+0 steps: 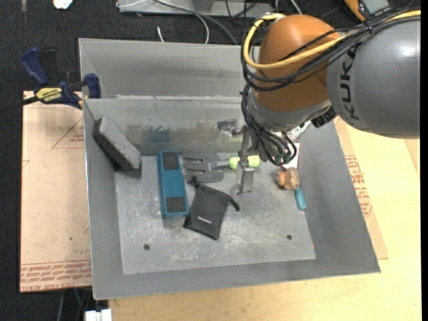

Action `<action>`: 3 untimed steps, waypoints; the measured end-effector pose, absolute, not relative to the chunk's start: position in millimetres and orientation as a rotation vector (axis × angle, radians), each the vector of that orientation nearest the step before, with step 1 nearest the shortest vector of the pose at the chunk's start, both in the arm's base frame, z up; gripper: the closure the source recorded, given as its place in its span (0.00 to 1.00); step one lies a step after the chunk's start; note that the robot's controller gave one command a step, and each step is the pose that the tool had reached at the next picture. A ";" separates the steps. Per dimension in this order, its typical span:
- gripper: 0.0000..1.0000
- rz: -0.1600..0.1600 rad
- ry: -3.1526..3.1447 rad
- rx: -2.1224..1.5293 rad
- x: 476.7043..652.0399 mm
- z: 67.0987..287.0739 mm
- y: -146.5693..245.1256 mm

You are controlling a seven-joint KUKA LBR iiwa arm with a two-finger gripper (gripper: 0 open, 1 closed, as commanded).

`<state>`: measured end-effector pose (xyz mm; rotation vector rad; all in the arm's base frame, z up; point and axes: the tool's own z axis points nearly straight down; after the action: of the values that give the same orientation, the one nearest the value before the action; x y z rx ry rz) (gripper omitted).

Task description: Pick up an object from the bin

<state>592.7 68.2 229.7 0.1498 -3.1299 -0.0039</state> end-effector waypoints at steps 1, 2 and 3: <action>0.00 -0.004 -3.136 0.034 580.0 201.1 99.0; 0.00 -0.005 -3.139 0.069 578.7 162.1 133.0; 0.00 -0.009 -3.143 -0.060 575.3 104.2 111.5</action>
Offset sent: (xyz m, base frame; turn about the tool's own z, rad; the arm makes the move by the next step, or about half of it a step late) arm -0.0147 0.0675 -0.0712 0.0498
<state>575.3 111.5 104.2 -0.0604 -3.1430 -0.0093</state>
